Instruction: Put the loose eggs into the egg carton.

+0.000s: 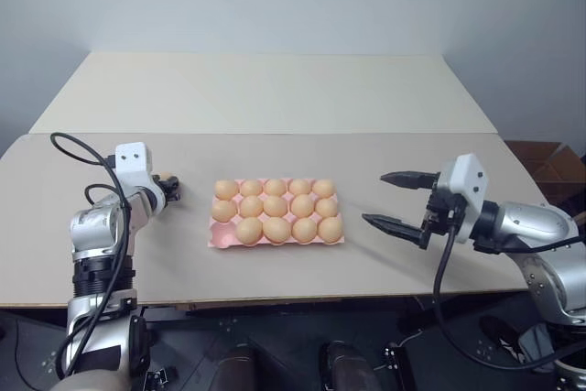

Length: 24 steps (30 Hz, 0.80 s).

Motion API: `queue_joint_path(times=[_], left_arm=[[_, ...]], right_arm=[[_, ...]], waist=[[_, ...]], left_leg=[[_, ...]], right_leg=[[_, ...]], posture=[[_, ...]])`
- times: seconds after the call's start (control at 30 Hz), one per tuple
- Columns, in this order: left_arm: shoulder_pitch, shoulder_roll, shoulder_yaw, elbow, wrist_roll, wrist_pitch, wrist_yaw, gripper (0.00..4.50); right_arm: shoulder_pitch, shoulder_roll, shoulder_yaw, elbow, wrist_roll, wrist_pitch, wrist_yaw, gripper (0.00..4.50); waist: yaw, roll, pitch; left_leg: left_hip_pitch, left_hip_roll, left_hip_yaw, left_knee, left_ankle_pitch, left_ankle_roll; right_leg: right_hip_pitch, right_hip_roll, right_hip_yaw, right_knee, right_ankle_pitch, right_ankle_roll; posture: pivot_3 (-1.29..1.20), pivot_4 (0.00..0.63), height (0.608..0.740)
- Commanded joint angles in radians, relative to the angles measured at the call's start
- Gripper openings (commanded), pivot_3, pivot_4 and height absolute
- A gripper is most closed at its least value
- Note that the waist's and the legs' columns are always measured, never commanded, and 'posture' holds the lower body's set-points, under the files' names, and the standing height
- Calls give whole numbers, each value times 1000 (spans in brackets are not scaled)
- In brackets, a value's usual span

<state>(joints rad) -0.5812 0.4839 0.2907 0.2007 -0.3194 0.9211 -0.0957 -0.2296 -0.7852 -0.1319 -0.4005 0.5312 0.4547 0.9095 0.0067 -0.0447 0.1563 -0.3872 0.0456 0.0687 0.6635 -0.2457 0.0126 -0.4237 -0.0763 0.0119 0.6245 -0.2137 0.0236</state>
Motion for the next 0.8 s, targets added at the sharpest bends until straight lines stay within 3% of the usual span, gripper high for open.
queue_joint_path(times=[0.03,0.3,0.43,0.6,0.8], left_arm=[[37,50,-36,-127,19,-53,-69,1735],[295,299,-107,-523,-181,-132,-626,1735],[344,379,-170,-537,-193,-151,-756,1735],[339,381,-235,-525,-160,-180,-783,1735],[313,347,-277,-511,-146,-172,-768,3719]], right_arm=[[3,-1,-41,-39,21,5,-16,4500],[34,0,-44,-69,31,19,-30,4500],[52,3,-46,-83,33,20,-36,4500],[65,2,-50,-98,36,22,-48,4500],[69,-3,-60,-105,43,30,-56,4500]], waist=[[-2,0,0],[-9,0,0],[-3,1,0],[1,1,0],[3,1,0]], left_leg=[[0,0,0,0,0,0],[-1,1,1,0,0,0],[1,1,1,0,0,0],[2,1,1,0,1,0],[-1,1,1,0,1,0]], right_leg=[[0,0,0,0,0,0],[-2,-1,0,0,0,-1],[-1,0,0,1,-1,-2],[0,1,1,1,-3,1],[-1,1,0,0,-1,-2]], posture=[[0,150,740],[0,150,740],[0,150,740],[0,150,740],[0,150,740]])
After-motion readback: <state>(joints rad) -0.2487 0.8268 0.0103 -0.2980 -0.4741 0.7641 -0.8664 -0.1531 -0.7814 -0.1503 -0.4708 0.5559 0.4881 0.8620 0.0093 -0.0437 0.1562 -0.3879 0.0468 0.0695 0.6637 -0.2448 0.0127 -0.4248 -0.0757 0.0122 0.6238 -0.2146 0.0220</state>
